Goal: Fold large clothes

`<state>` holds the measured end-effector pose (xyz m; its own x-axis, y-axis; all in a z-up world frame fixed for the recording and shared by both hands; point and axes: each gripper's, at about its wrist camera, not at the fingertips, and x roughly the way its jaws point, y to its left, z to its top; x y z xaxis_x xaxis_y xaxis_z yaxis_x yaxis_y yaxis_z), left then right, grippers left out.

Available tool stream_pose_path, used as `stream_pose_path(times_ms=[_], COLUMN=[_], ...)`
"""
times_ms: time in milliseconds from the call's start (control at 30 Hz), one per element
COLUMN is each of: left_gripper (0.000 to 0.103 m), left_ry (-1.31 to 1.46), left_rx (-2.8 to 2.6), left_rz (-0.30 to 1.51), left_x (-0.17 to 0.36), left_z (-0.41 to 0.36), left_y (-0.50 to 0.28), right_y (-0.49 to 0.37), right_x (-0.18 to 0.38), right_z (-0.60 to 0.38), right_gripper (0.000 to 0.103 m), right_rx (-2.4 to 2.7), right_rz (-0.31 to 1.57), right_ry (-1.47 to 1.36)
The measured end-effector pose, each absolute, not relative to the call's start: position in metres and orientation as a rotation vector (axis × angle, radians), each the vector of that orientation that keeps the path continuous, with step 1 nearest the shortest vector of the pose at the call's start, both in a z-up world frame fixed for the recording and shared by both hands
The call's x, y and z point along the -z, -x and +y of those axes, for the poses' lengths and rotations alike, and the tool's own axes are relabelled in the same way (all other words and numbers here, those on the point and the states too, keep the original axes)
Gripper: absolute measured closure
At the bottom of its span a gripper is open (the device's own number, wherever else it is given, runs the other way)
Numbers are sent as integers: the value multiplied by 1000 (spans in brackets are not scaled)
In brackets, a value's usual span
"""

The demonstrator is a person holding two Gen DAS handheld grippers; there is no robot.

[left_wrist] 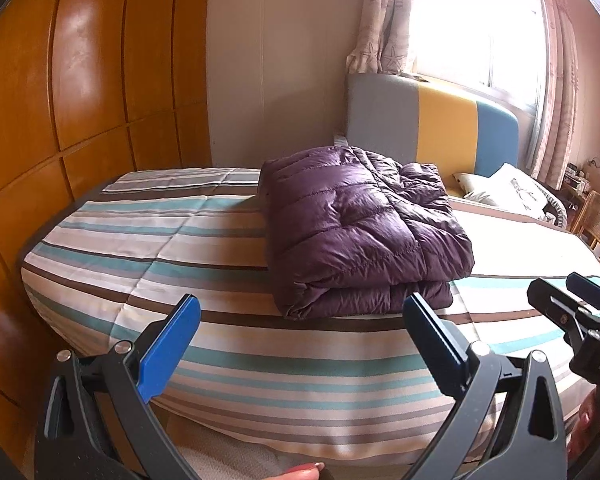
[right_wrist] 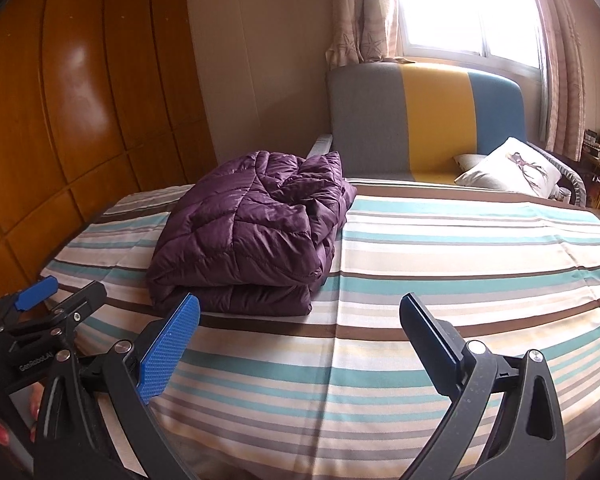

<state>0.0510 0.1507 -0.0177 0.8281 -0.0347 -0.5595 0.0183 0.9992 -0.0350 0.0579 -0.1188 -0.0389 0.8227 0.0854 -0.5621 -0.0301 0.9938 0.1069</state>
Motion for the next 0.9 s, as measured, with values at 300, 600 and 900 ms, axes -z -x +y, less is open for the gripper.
stream_pose_path(times_ms=[300,600,900], left_gripper=[2,2,2], left_ry=[30,34,40], left_rx=[30,31,32], left_rz=[594,600,605], left_x=[18,19,19], left_z=[150,150,149], left_y=[-50,-48,-47], right_y=[-58,-59,-62], right_x=[39,39,41], right_z=[-121,-119,-118], right_gripper=[3,3,3], right_rx=[-60,-65,-62], right_rz=[606,612,615], right_ry=[-99,-99,-104])
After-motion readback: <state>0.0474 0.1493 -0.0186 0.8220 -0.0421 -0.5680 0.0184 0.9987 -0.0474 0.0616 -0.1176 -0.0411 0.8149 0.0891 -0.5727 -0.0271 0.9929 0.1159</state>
